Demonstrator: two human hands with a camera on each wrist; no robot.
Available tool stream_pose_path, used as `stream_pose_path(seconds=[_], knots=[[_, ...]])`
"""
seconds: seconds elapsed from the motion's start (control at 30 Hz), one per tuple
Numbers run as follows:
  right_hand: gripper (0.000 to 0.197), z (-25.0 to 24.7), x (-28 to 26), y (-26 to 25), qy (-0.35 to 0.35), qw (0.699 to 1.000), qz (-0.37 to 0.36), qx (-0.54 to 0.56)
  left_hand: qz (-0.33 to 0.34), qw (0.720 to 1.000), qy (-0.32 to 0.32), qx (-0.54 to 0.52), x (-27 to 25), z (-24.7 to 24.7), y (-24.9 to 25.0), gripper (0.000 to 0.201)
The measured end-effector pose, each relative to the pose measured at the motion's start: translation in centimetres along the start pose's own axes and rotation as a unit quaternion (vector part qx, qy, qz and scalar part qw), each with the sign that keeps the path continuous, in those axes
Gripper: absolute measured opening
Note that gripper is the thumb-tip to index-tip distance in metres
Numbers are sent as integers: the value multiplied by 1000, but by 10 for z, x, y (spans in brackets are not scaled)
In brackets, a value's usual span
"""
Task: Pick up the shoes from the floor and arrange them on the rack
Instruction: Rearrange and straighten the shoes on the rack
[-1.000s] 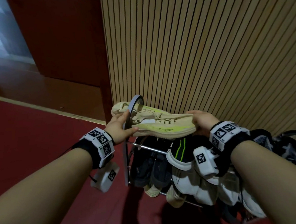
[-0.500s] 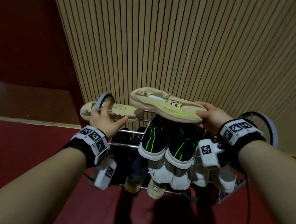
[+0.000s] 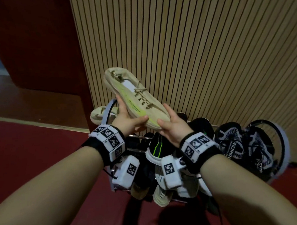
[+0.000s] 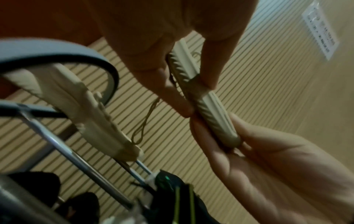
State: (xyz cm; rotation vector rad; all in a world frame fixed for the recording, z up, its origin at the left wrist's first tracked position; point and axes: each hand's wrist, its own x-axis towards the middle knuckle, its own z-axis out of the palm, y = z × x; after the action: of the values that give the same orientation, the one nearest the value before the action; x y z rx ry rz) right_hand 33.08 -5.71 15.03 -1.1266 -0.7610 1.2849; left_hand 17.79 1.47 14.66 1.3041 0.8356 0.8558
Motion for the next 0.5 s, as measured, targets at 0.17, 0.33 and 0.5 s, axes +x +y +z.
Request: stream_pose_path(seconds=[0.17,0.33,0.5], knots=[[76,22,9,8,-94,991,11,-95,59,996,45,40,-4,-43,3,119],[73,22,33,-14,-89,900,33,-425,61,992,54,93,-12,-80,2,118],[80,34,68,-43,-40,726,0,-687,50,991,85,89,-11,-102,-4,119]])
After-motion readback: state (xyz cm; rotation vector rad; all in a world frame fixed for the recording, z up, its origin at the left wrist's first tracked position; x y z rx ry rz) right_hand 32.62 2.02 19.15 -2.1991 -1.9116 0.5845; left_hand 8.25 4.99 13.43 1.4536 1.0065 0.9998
